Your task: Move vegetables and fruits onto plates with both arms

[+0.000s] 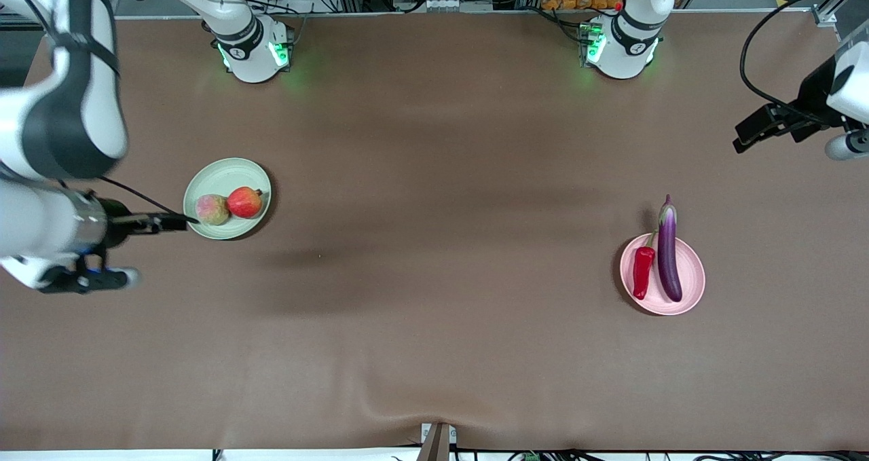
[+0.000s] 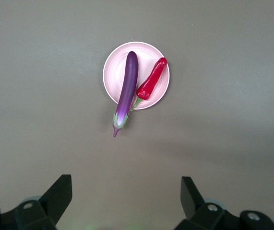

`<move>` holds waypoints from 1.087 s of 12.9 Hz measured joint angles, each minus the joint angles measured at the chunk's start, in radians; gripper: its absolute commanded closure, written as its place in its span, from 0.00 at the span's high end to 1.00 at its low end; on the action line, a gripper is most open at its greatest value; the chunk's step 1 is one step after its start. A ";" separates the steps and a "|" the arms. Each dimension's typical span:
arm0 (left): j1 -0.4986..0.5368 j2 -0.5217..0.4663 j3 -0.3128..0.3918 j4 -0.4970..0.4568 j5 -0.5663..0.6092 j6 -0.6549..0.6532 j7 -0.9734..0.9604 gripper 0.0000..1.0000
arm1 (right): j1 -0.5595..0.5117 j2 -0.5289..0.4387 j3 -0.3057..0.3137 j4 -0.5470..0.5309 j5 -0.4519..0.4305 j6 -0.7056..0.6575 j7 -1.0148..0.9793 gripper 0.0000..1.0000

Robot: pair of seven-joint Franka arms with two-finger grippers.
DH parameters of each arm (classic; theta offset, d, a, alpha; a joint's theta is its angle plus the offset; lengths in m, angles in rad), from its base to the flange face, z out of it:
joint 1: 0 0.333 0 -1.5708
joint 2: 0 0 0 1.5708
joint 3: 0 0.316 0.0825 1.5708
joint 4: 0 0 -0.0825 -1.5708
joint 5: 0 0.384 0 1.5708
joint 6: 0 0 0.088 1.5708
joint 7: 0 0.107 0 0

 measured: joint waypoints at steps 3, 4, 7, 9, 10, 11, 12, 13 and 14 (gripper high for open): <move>-0.011 -0.019 -0.001 -0.023 0.000 0.000 0.000 1.00 | -0.041 -0.147 -0.003 0.005 0.000 -0.053 -0.144 1.00; -0.013 -0.024 -0.001 -0.032 0.000 0.000 0.000 1.00 | -0.067 -0.194 -0.004 -0.015 0.002 -0.061 -0.198 1.00; -0.014 -0.030 -0.001 -0.042 0.000 0.000 0.000 1.00 | -0.098 -0.339 -0.011 -0.193 0.001 -0.004 -0.242 1.00; -0.015 -0.031 -0.004 -0.044 0.000 0.000 0.000 1.00 | -0.097 -0.459 -0.005 -0.389 -0.018 0.106 -0.242 1.00; -0.016 -0.032 -0.004 -0.046 0.000 0.000 0.000 1.00 | -0.096 -0.507 -0.003 -0.471 -0.034 0.158 -0.242 1.00; -0.016 -0.032 -0.004 -0.047 0.000 0.001 0.000 1.00 | -0.096 -0.540 -0.001 -0.528 -0.057 0.191 -0.242 1.00; -0.017 -0.032 -0.005 -0.048 0.000 0.001 0.000 1.00 | -0.096 -0.557 0.001 -0.557 -0.078 0.207 -0.242 1.00; -0.019 -0.033 -0.005 -0.048 0.000 0.001 0.000 1.00 | -0.096 -0.565 0.001 -0.565 -0.085 0.211 -0.242 1.00; -0.022 -0.034 -0.005 -0.048 0.000 0.001 0.001 1.00 | -0.096 -0.568 0.000 -0.565 -0.088 0.212 -0.241 1.00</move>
